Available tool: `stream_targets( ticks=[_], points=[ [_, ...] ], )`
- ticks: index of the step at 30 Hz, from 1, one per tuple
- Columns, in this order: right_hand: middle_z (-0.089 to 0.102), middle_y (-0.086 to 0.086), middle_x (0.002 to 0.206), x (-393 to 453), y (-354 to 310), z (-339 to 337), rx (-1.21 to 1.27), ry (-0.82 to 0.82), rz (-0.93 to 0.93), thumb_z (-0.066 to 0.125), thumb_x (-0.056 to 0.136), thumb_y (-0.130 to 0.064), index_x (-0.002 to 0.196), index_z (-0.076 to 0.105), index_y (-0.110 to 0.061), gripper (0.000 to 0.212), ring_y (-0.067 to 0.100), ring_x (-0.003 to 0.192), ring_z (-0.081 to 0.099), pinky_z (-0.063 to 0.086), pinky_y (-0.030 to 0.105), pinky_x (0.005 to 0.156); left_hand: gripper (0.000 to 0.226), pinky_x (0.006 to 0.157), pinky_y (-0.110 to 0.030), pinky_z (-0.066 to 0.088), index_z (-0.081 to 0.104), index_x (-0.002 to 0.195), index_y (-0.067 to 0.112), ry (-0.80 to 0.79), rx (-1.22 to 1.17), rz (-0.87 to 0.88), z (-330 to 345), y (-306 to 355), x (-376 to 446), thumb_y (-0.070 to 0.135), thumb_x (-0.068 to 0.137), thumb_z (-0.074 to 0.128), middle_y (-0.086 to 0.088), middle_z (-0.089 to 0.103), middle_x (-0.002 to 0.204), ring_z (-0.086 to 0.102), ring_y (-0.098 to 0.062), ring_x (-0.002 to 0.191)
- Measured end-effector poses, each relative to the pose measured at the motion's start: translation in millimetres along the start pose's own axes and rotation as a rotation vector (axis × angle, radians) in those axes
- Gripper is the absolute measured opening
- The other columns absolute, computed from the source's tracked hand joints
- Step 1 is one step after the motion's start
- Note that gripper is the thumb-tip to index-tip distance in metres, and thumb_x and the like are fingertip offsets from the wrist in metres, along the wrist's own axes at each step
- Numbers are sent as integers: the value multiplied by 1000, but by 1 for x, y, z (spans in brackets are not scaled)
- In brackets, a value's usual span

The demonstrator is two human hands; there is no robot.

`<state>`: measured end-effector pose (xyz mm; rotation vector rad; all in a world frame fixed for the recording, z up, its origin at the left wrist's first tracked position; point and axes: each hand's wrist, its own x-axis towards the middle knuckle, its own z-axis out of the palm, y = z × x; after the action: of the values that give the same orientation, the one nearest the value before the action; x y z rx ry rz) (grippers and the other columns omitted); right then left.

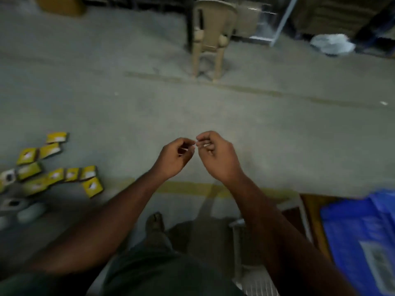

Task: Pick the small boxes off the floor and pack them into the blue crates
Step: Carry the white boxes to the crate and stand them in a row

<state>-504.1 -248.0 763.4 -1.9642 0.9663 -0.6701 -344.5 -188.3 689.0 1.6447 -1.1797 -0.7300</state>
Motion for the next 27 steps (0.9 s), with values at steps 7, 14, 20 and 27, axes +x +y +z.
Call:
stream_targets(
  ticks=[7,14,20,27],
  points=[
    [73,-7,109,95,-37,226,-58,-546,-103,65,91,-17,111,70,-23,22,11,81,70,59,35,82,18,79,-19,51,67,104,22,400,95,-358,-172,-155,-28,7,94,68,2,71,95,66,2,81],
    [73,-10,107,155,-89,389,-99,-790,-170,67,91,-17,107,72,-22,18,14,80,70,57,35,86,20,72,-22,52,69,111,8,688,16,-618,-297,-227,-79,15,92,69,-8,72,100,68,-17,80],
    [74,-7,111,185,-108,498,-209,-998,-280,68,86,-25,108,72,-28,22,18,97,69,55,33,88,22,67,-5,43,70,114,9,836,61,-878,-340,-266,-117,12,92,70,1,70,99,66,-11,80],
    [73,-1,114,232,-105,620,-293,-1208,-401,68,89,-25,111,74,-23,23,22,107,67,54,34,88,27,74,-27,51,67,120,14,970,76,-1077,-378,-304,-117,16,93,68,2,69,101,66,-15,83]
  ],
)
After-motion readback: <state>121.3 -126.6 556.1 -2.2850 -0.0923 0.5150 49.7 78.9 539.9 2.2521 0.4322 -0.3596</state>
